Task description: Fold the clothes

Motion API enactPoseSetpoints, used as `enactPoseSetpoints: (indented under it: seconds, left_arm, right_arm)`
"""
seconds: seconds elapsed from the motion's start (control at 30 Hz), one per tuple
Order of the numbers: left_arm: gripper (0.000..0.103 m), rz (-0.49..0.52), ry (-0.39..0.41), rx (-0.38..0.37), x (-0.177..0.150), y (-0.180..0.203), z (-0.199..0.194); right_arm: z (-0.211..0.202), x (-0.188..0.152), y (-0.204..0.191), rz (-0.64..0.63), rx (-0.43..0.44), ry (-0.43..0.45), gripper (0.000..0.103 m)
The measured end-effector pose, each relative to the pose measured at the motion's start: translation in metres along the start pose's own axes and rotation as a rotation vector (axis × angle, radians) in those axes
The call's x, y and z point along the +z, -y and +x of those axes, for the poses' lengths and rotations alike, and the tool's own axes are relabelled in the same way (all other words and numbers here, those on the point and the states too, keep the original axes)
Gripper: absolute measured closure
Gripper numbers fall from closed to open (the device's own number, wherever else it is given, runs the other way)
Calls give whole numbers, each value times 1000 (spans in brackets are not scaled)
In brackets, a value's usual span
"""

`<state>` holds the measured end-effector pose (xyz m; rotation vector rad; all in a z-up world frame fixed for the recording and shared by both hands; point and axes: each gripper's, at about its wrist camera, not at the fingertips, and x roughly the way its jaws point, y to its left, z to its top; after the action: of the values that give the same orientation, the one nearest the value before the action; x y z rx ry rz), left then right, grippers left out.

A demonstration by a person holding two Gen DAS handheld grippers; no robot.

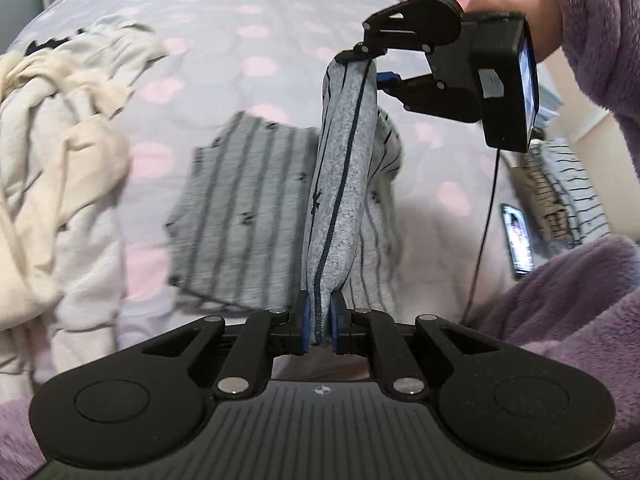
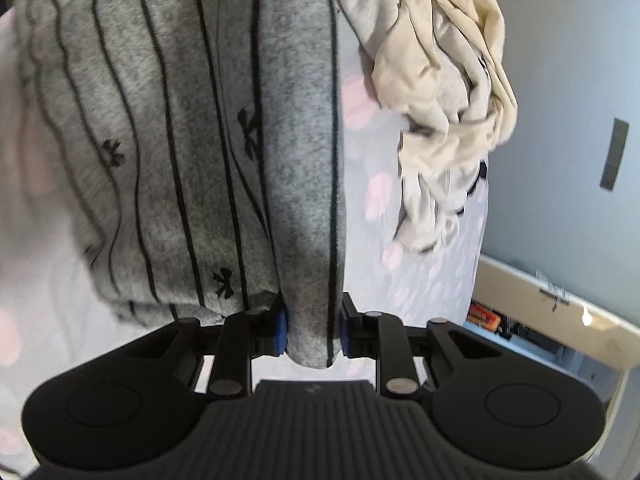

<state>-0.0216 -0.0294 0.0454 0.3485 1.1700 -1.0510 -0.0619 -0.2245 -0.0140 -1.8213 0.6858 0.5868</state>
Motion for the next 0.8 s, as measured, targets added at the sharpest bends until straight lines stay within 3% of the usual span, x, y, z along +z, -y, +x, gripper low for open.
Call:
enactPoseSetpoints:
  seconds: [0.43, 0.8]
  left_arm:
    - [96, -44, -98, 93, 12, -59, 42]
    - [95, -53, -131, 132, 11, -72, 55]
  right_arm:
    - [76, 38, 19, -34, 91, 73, 77]
    - [112, 54, 28, -6, 127, 89, 75]
